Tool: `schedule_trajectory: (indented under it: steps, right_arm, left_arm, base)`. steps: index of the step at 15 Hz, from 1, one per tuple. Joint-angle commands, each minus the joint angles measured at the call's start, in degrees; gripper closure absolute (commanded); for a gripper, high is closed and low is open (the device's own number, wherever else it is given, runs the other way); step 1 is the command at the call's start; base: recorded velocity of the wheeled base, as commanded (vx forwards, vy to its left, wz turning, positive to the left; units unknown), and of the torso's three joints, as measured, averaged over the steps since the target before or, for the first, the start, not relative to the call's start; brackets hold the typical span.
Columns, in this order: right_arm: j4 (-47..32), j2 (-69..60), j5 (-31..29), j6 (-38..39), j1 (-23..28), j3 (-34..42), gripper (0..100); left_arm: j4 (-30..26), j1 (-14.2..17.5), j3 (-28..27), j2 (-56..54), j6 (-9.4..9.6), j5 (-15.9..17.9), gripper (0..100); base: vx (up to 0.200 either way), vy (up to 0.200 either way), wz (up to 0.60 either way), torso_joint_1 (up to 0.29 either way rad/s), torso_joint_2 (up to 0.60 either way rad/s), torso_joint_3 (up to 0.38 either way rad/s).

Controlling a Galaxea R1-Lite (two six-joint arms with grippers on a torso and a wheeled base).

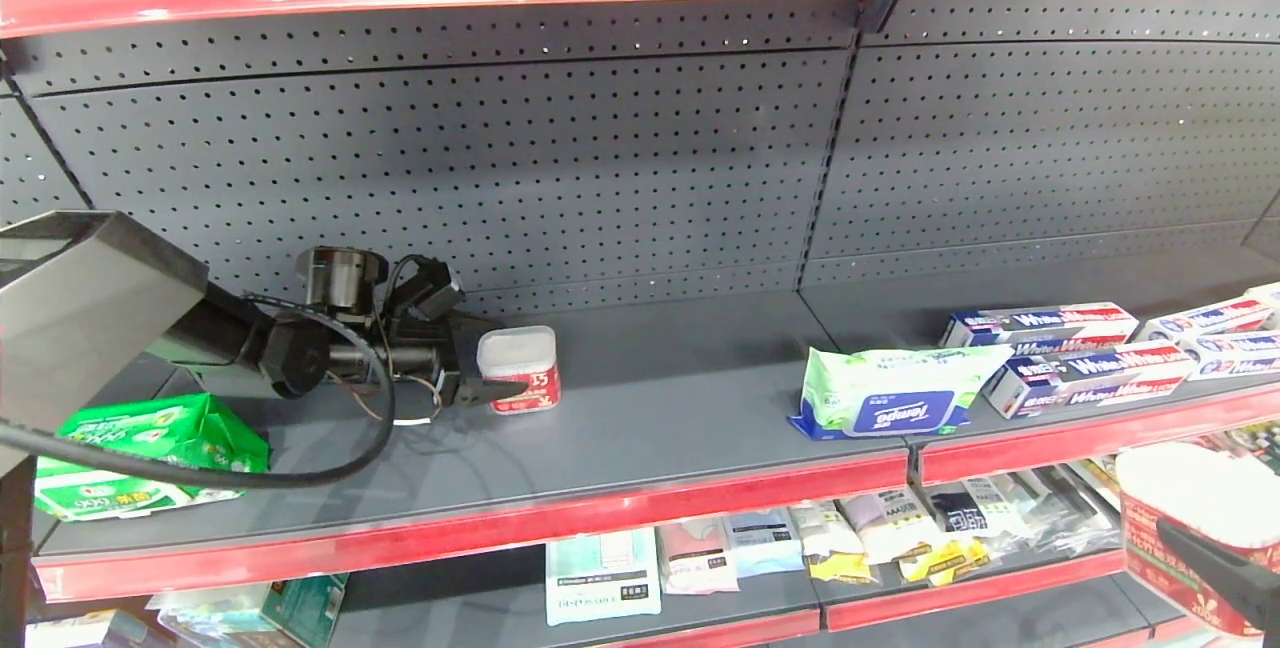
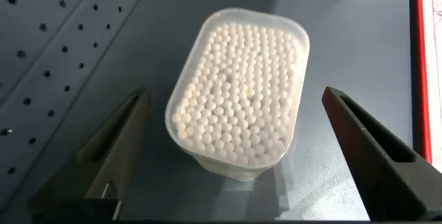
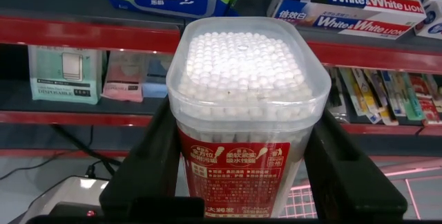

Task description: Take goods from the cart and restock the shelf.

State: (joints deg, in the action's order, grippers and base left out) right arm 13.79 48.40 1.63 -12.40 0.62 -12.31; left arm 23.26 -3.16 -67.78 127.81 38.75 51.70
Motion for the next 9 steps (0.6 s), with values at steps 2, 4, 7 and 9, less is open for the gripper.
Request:
schedule_trajectory:
  steps: [2, 4, 7, 9]
  right_arm:
    - [0.0, 0.1, 0.0, 0.0, 0.0, 0.2, 100]
    - [0.0, 0.2, 0.0, 0.0, 0.0, 0.2, 100]
    - [0.0, 0.2, 0.0, 0.0, 0.0, 0.2, 100]
    - [0.0, 0.2, 0.0, 0.0, 0.0, 0.3, 100]
  left_arm:
    - [0.0, -0.7, -0.4, 0.8, 0.01, 0.0, 0]
    - [0.0, -0.8, -1.2, 1.0, 0.01, 0.2, 0]
    - [0.1, -0.7, -1.8, 1.8, 0.01, 0.2, 100]
    - [0.0, -0.8, -1.6, 1.8, 0.01, 0.3, 100]
  base:
    - [0.000, 0.000, 0.00, 0.000, 0.00, 0.000]
    - [0.000, 0.000, 0.00, 0.000, 0.00, 0.000]
    - [0.000, 0.000, 0.00, 0.000, 0.00, 0.000]
    - [0.000, 0.000, 0.00, 0.000, 0.00, 0.000]
